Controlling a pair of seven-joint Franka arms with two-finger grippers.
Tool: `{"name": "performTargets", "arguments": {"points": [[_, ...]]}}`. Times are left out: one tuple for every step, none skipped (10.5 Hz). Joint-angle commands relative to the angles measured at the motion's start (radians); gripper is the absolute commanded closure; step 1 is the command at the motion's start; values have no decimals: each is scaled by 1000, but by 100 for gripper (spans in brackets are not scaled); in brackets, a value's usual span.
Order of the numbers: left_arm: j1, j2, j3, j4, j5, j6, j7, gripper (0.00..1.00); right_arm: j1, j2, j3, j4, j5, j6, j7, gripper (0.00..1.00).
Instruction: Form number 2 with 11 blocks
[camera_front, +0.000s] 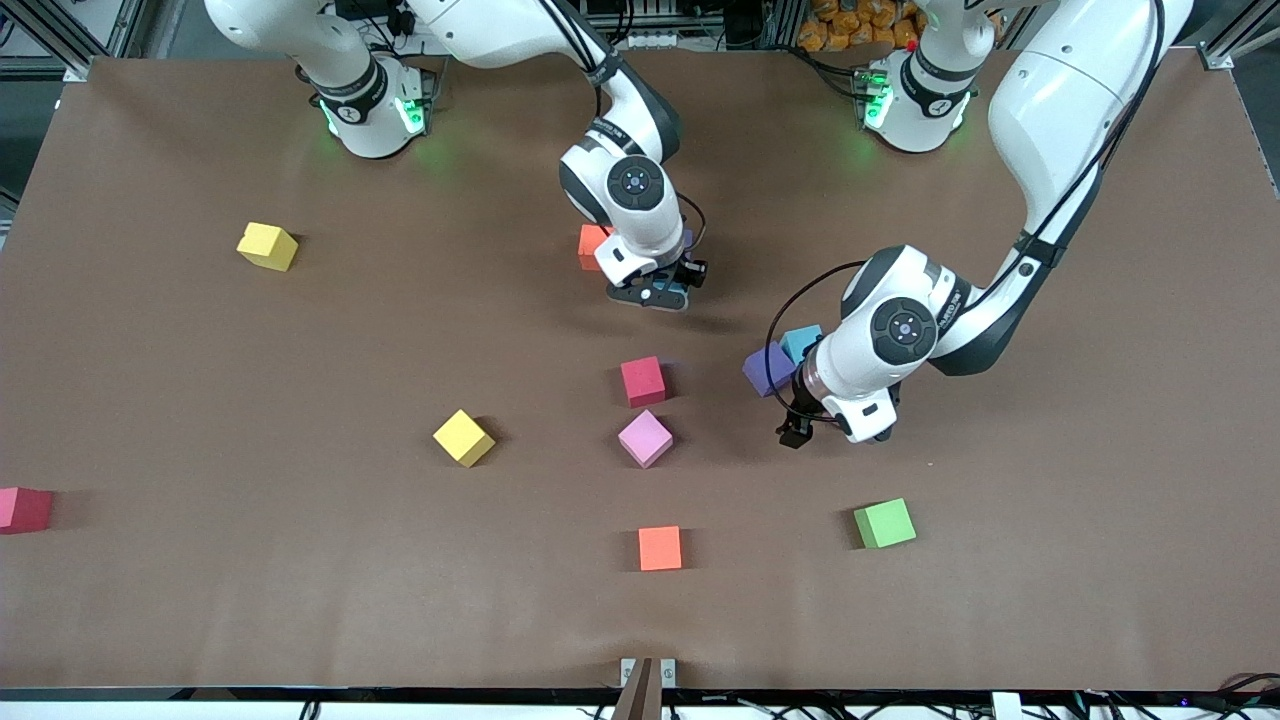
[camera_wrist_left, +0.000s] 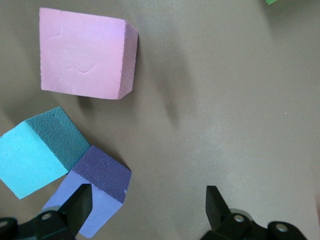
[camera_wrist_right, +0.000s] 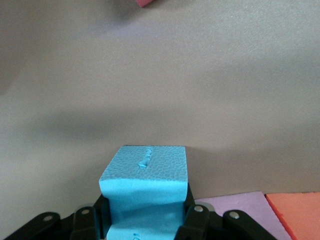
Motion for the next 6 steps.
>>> {"name": "performTargets", "arguments": {"points": [[-10, 11, -3, 38, 15, -21, 13, 0, 5, -5, 2, -20, -26, -18, 16, 100], [-14, 11, -1, 38, 16, -21, 13, 0, 5, -5, 2, -20, -26, -18, 16, 100], [-20, 14, -1, 38, 19, -21, 13, 0, 5, -4, 2, -20, -26, -18, 15, 100], [-25, 16, 0, 38, 19, -21, 13, 0, 5, -4, 2, -20, -27, -18, 13, 100], [-24, 16, -1, 38, 4, -21, 2, 0, 4, -4, 1, -18, -27, -18, 13, 100], [-24, 23, 2, 60, -42, -22, -35, 0, 4, -2, 1, -18, -35, -20, 12, 99]]}}
